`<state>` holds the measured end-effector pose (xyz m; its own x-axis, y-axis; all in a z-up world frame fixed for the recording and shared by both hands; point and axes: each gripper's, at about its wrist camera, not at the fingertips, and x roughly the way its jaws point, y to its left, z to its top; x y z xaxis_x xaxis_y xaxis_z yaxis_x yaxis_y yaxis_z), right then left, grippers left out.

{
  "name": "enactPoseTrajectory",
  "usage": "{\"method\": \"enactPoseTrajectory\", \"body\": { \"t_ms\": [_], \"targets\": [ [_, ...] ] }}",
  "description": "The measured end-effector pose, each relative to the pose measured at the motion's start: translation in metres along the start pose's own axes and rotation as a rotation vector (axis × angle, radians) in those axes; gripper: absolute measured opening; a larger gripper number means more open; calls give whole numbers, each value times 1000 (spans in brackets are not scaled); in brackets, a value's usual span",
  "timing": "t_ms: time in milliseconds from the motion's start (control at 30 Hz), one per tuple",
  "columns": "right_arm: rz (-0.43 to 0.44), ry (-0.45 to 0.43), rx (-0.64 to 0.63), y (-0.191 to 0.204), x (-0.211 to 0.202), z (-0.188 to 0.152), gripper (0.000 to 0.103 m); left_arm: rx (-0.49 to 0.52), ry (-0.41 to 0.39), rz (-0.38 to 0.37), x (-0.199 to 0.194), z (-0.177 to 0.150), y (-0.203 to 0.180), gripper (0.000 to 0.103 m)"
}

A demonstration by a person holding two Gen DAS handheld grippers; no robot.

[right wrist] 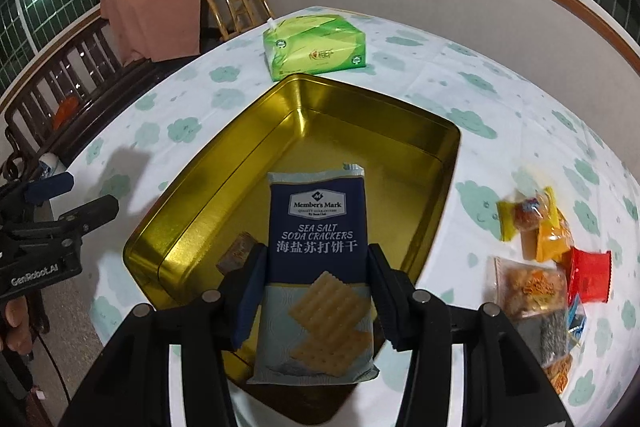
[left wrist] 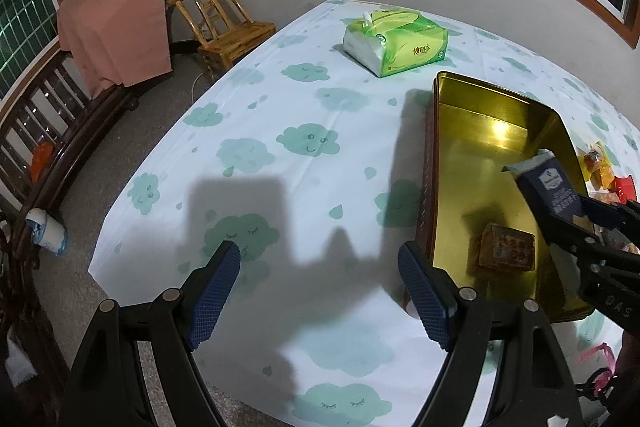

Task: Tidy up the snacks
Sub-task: 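Release the sesame cake box into the tin with the left tool while the right tool carries crackers over, then lower the crackers pack into the tin and open the right tool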

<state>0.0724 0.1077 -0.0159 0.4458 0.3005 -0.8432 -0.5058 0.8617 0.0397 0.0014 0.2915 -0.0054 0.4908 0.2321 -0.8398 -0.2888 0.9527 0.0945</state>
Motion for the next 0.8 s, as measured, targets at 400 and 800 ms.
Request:
{"method": "enactPoseTrajectory", "body": {
  "t_ms": [400, 800],
  "targets": [
    [-1, 40, -18, 13, 23, -1, 50, -1, 9, 2, 0, -4, -1, 79],
    [13, 20, -25, 12, 13, -1, 56, 14, -3, -25, -7, -4, -18, 79]
  ]
}}
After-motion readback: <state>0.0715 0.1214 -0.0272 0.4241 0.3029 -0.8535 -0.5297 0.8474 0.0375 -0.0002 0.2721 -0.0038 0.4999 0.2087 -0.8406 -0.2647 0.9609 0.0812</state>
